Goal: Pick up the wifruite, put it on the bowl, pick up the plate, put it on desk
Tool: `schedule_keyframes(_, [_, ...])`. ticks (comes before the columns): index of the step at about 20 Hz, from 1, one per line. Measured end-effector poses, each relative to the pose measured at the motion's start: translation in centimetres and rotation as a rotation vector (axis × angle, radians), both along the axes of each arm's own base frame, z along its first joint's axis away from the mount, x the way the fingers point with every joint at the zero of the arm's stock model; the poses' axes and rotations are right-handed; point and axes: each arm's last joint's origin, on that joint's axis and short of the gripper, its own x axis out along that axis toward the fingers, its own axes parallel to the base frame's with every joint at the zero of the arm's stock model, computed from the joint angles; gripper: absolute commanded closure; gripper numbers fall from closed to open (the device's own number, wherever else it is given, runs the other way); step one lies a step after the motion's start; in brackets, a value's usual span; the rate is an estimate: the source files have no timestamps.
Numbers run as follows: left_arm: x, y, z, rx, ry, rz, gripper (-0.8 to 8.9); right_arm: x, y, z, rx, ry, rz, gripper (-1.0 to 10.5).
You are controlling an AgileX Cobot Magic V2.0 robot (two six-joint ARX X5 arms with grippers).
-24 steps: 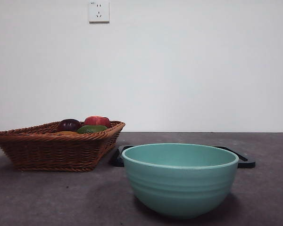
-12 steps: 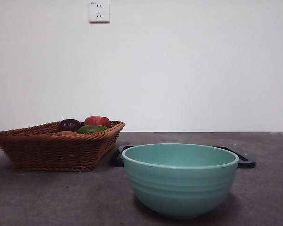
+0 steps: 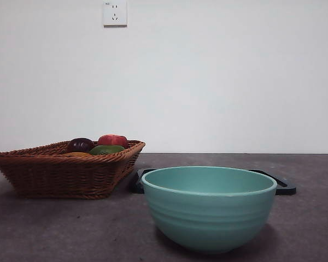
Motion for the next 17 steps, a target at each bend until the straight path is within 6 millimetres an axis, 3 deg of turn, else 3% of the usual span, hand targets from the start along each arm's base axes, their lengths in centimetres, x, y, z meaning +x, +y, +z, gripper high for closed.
schedule_keyframes(3, [-0.02, 0.01, -0.05, 0.008, -0.003, -0.005, 6.72, -0.03, -0.01, -0.06, -0.004, 0.004, 0.001, 9.2])
schedule_keyframes(4, [-0.02, 0.01, -0.05, 0.01, -0.005, -0.006, 6.13, -0.03, -0.01, -0.06, -0.004, 0.005, 0.002, 8.5])
schedule_keyframes(8, [-0.02, 0.01, -0.04, 0.014, -0.012, -0.01, 2.65, -0.05, -0.03, -0.11, -0.01, 0.007, -0.001, 4.3])
schedule_keyframes(10, [-0.01, 0.0, -0.02, 0.014, -0.017, -0.011, 1.52, -0.03, -0.06, -0.14, -0.019, 0.007, -0.015, 3.0])
schedule_keyframes(17, [0.01, -0.01, 0.03, 0.017, -0.027, -0.015, 1.49, -0.03, -0.07, -0.15, -0.021, 0.008, -0.019, 2.8])
